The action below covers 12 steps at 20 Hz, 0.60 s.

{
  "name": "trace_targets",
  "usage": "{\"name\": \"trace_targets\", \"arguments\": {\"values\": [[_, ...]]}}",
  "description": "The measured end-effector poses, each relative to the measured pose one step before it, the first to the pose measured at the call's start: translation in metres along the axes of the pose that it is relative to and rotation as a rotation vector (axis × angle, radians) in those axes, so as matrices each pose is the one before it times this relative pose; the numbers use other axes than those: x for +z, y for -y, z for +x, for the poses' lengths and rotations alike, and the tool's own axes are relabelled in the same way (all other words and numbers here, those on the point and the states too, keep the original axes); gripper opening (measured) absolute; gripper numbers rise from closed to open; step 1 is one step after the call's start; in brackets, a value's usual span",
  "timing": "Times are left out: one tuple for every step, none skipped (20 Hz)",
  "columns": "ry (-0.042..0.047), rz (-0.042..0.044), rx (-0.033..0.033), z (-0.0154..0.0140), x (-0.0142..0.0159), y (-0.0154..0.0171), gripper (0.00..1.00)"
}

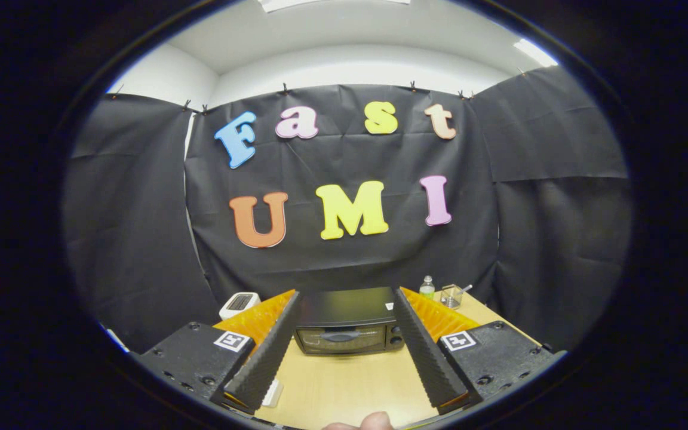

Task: Open the toaster oven, put the food inside, and close the toaster oven door.

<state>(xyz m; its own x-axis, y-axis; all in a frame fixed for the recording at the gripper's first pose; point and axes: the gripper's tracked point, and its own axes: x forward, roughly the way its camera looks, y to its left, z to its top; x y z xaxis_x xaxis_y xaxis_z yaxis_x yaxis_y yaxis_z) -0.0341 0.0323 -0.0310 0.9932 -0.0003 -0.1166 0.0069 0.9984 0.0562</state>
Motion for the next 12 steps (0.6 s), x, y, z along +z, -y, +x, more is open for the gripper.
{"name": "trace_targets", "arguments": {"values": [[0.00224,-0.00434,0.00218,-0.00403,-0.00104,0.00087,1.0],[0.00005,-0.00488,0.00173,-0.00405,-0.00023,0.00047,1.0],[0.00369,-0.00575,0.00069,-0.00393,0.00024,0.00052,1.0],[-0.00201,-0.00258,0.00268,-0.002,-0.00092,0.00015,1.0],[-0.00154,0.00238,0.005,-0.0022,-0.00178,-0.00113,1.0],[0.00089,0.00306,0.00629,-0.00095,-0.0007,-0.00134,1.0],[-0.00723,0.00112,0.00543,-0.00007,-0.00175,-0.00069,1.0],[-0.00173,-0.0004,0.00726,-0.00022,-0.00183,-0.00069,1.0],[-0.0017,-0.0006,0.00294,-0.00051,0.00041,-0.0003,1.0],[0.00547,-0.00214,0.00601,0.00044,0.00009,-0.0006,1.0],[-0.00027,0.0003,0.00409,0.00048,-0.00029,-0.00164,1.0],[-0.00347,0.00273,0.00709,0.00126,-0.00187,-0.00064,1.0]]}}
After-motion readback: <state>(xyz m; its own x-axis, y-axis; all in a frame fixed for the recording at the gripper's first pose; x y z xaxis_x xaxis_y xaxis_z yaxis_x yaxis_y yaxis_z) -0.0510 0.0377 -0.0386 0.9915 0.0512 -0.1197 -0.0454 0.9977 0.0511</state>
